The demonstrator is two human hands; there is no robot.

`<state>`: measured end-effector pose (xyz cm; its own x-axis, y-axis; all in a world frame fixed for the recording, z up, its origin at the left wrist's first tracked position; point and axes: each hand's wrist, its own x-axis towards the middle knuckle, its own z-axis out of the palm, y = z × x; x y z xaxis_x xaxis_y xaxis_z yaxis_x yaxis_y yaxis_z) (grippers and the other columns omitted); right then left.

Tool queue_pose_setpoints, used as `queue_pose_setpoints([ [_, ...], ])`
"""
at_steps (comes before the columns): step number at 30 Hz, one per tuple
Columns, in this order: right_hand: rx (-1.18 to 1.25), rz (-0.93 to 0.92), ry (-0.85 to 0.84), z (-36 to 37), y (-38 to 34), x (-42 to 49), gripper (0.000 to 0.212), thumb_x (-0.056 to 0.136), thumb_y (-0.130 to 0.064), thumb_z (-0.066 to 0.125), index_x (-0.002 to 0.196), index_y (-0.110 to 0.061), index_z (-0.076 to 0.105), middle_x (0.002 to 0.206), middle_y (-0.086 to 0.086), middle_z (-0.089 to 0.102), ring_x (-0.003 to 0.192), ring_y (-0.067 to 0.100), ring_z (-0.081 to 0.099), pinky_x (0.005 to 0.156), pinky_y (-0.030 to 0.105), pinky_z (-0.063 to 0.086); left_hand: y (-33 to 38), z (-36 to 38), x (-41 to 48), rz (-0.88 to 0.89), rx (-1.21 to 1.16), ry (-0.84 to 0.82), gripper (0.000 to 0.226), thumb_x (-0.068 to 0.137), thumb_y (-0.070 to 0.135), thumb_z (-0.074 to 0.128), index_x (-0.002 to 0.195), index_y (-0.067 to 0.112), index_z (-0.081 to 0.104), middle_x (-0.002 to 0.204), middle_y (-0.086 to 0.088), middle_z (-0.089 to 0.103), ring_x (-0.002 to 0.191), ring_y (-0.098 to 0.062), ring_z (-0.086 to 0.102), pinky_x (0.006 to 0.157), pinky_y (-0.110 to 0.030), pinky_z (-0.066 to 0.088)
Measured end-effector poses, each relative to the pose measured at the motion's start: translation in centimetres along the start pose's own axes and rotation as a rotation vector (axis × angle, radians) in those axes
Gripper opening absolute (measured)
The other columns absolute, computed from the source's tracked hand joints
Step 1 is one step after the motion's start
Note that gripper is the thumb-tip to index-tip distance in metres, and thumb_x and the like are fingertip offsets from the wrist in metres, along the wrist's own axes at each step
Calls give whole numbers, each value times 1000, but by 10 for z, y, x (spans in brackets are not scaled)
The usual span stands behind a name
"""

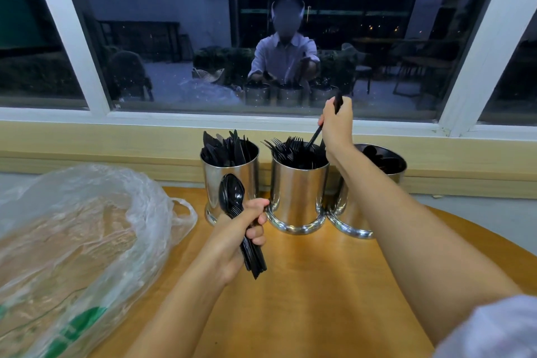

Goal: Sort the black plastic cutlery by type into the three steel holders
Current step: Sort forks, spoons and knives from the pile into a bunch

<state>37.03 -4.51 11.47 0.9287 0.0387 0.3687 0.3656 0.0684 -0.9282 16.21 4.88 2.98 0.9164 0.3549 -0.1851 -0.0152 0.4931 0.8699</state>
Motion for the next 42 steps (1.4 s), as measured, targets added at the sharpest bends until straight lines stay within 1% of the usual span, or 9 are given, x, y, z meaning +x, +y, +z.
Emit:
queue_pose_setpoints([
  [10,-476,212,-451,1,44,5,13,98,-21,55,97,-8,53,92,5,56,92,24,53,75,31,38,-7,-2,12,-10,-15,15,9,94,6,60,101,2,64,63,-2,50,46,-7,35,43,-19,35],
  [14,-542,73,-509,-12,29,4,67,83,-27,76,139,-14,42,135,4,49,124,20,46,94,27,36,-7,-4,10,-17,-28,5,9,93,7,61,101,2,63,63,-1,50,46,-7,34,43,-18,35],
  [17,-650,-249,-615,-21,27,-9,56,94,-35,61,143,-19,39,144,-2,43,131,13,39,104,29,30,-7,-6,10,-31,-48,17,13,95,5,58,105,1,63,62,-2,51,45,-7,35,43,-18,35],
  [23,-929,-371,-677,-32,47,-30,46,105,-35,34,142,-11,45,146,2,46,143,24,28,117,35,21,-6,-1,2,-62,-86,-15,9,93,5,60,101,2,63,64,-2,51,45,-6,35,43,-18,36],
  [26,-697,-466,-519,-29,23,-59,32,101,-28,47,127,-15,59,124,-3,62,119,13,52,100,24,36,-4,1,-9,-69,-96,-70,9,92,8,61,99,3,63,66,-3,49,45,-5,35,44,-17,36],
  [28,-478,-265,-649,-24,5,-90,23,97,-30,54,111,-18,67,102,-7,70,94,1,61,84,17,45,-3,3,-19,-71,-81,-117,9,91,10,62,97,4,63,67,-2,49,46,-5,35,44,-17,36],
  [32,-298,20,-922,-24,-15,-138,23,94,-40,57,105,-23,67,91,-14,68,79,-7,60,68,9,43,-4,9,-44,-71,30,-204,13,89,12,63,99,4,62,66,-2,49,48,-6,35,47,-18,36],
  [36,-246,47,-1039,-32,-26,-162,25,98,-30,55,90,-7,64,77,1,58,69,12,48,65,23,40,-5,8,-71,-181,69,-331,11,84,17,67,90,9,72,66,0,48,49,-6,37,50,-18,36],
  [42,-215,5,-956,-42,-38,-191,16,100,-15,49,93,-3,58,71,1,52,54,6,44,50,16,38,-7,7,-95,-209,101,-294,23,81,26,69,96,8,66,66,0,54,60,-13,54,74,-32,51],
])
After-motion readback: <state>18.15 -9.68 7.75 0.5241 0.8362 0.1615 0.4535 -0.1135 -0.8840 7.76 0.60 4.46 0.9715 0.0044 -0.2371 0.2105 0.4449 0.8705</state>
